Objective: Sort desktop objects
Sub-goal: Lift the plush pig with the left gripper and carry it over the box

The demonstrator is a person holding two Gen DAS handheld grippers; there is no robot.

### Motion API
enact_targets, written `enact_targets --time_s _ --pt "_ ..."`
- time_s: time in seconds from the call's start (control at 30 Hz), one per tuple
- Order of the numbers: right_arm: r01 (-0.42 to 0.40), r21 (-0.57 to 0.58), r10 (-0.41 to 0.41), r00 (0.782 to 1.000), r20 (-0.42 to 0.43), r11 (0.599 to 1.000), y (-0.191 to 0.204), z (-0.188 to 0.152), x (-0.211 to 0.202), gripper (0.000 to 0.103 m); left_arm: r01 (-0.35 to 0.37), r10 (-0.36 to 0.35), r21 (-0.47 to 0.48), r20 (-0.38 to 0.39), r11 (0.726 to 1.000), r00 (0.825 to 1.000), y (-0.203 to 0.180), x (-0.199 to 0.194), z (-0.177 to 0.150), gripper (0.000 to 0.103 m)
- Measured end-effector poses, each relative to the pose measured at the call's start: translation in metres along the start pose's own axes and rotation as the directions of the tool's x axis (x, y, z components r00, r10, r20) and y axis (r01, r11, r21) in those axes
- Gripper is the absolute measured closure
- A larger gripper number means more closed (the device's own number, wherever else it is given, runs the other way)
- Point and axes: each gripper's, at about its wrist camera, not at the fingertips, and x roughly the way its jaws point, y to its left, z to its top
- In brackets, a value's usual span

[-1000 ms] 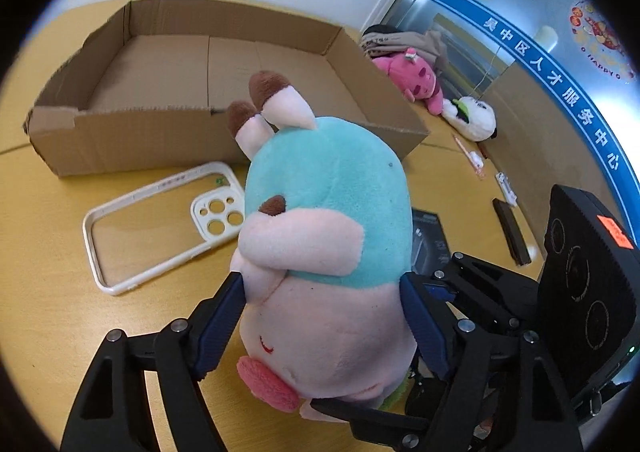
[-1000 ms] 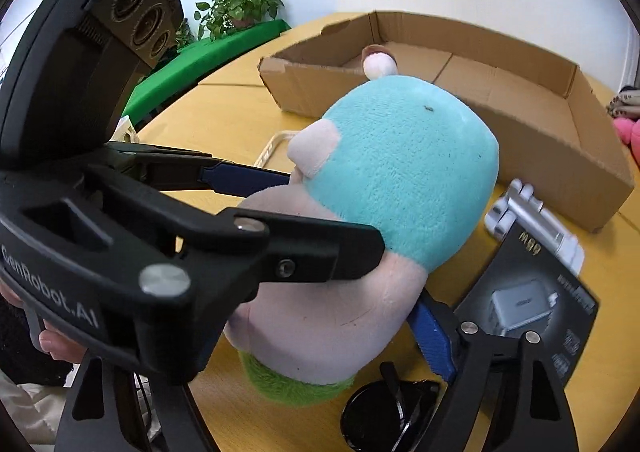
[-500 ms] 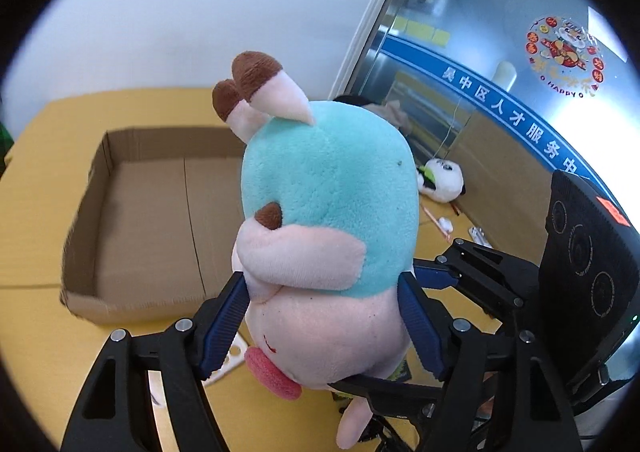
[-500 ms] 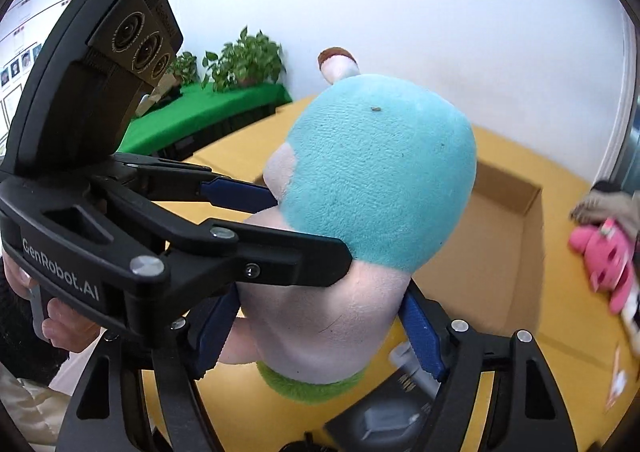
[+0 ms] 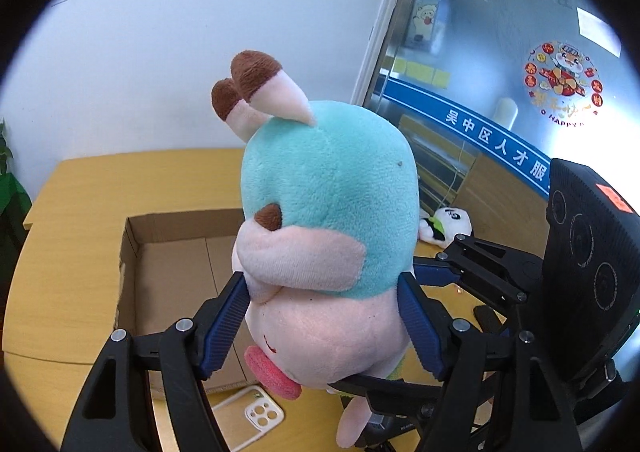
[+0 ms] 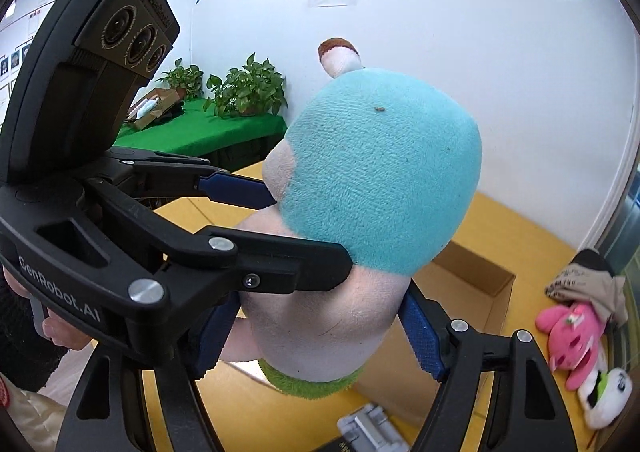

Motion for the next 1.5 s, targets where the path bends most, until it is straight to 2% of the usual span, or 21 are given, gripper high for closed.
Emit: enact_targets --time_s 0.23,0.43,0.93,1.13,1.27,1.5 --pt "0.016 -0.04 -0.015 1.0 0.021 0.999 -0.007 0.043 0.01 0.022 -0.052 0.05 0.045 0.049 0.998 0.998 0.006 -0.01 0.037 0.029" --pt "0.004 -0.026 -0.003 0.999 0.039 1.0 -0.02 0.066 0.029 0.022 -0.059 0.057 0.036 0.052 0.998 0.997 0.023 -0.005 0.055 0.029" --pt "-0.06 0.075 0.06 0.998 0.006 0.995 -0.026 0.088 0.109 0.022 -0.057 0.056 -0.014 -0.028 0.998 0.998 0.104 0.047 0.084 0.029" --pt "-0.09 0.151 0.093 0.996 -0.014 0.984 -0.04 0.089 0.163 0.022 -0.062 0.057 -0.052 -0.082 0.997 0.995 0.151 0.089 0.098 0.029" --pt "-0.118 0.209 0.128 0.991 -0.034 0.971 -0.049 0.082 0.211 0.022 -0.055 0.04 -0.104 -0.139 0.993 0.989 0.192 0.125 0.094 0.029" --pt "-0.178 0.317 0.225 0.967 -0.119 0.932 -0.056 0.043 0.301 0.022 -0.099 0.041 -0.187 -0.292 0.977 0.955 0.255 0.191 0.06 0.029"
